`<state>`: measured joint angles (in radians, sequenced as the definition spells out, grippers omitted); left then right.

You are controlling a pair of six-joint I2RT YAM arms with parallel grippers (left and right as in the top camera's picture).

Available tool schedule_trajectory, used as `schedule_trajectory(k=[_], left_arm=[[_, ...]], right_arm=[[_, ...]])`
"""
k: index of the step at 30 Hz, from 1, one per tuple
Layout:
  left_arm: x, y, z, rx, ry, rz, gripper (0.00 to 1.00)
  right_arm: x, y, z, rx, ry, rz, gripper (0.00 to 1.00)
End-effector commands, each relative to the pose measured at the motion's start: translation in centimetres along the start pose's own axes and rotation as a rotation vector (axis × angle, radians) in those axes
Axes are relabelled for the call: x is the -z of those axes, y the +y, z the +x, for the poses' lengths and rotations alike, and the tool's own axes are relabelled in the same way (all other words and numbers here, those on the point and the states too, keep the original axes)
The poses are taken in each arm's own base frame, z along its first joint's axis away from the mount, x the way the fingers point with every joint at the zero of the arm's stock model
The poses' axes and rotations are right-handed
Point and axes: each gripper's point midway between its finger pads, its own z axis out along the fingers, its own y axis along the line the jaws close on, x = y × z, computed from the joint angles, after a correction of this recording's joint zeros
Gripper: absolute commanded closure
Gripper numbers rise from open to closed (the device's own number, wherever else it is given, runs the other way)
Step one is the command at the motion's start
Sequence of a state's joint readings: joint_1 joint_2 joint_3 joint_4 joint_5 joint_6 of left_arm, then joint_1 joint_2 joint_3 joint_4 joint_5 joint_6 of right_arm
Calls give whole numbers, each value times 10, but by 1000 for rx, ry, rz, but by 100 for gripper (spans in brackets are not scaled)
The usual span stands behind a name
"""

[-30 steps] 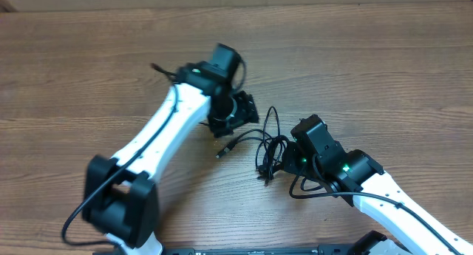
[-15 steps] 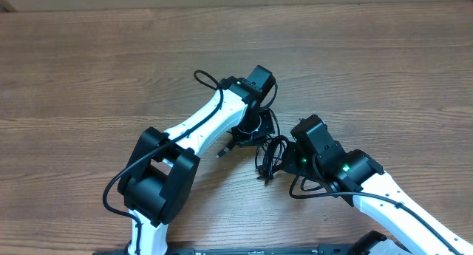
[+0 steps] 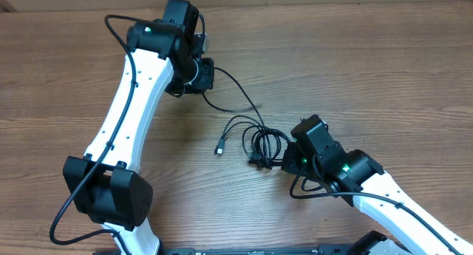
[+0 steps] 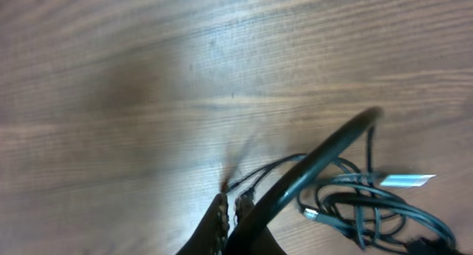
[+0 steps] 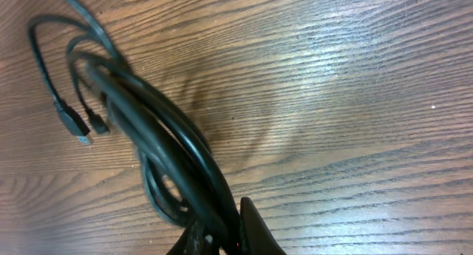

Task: Untangle cables

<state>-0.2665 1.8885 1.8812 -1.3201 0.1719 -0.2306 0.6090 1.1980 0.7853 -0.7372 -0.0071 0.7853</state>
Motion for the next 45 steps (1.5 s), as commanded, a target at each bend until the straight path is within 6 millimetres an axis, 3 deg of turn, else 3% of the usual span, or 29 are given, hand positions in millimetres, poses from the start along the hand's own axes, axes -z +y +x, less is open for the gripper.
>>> schedule_trajectory(k=[1,3,11,15,19,28,31,34,36,39,42,45], left_arm=[[-16,8,-2,-26,-2,-48,27],[-21,8,1,21,11,-51,1],[-25,24,10,179,32,-139,0],[-25,19,21,174,74,-141,0],[-25,13,36,151,126,-155,0],[-16,18,68,151,250,-198,0],[-3,15,68,142,217,-184,0],[21,11,66,122,137,-155,1],[49,7,67,100,52,-126,0],[69,6,71,88,-26,-112,0],[76,10,84,69,-80,-96,0],[70,17,109,68,-118,-73,0]], right_arm=[[1,0,-2,-6,-9,-3,94],[1,1,-1,-6,-3,-7,94],[2,11,8,-5,53,-64,94],[5,34,14,3,104,-183,96],[17,70,9,32,103,-358,96],[55,103,-6,64,69,-589,96],[59,97,-14,37,60,-600,96],[61,93,-21,17,59,-611,96],[63,90,-24,5,66,-627,96],[66,90,-25,6,79,-647,96],[67,91,-24,7,85,-656,96],[67,91,-25,8,83,-658,96]])
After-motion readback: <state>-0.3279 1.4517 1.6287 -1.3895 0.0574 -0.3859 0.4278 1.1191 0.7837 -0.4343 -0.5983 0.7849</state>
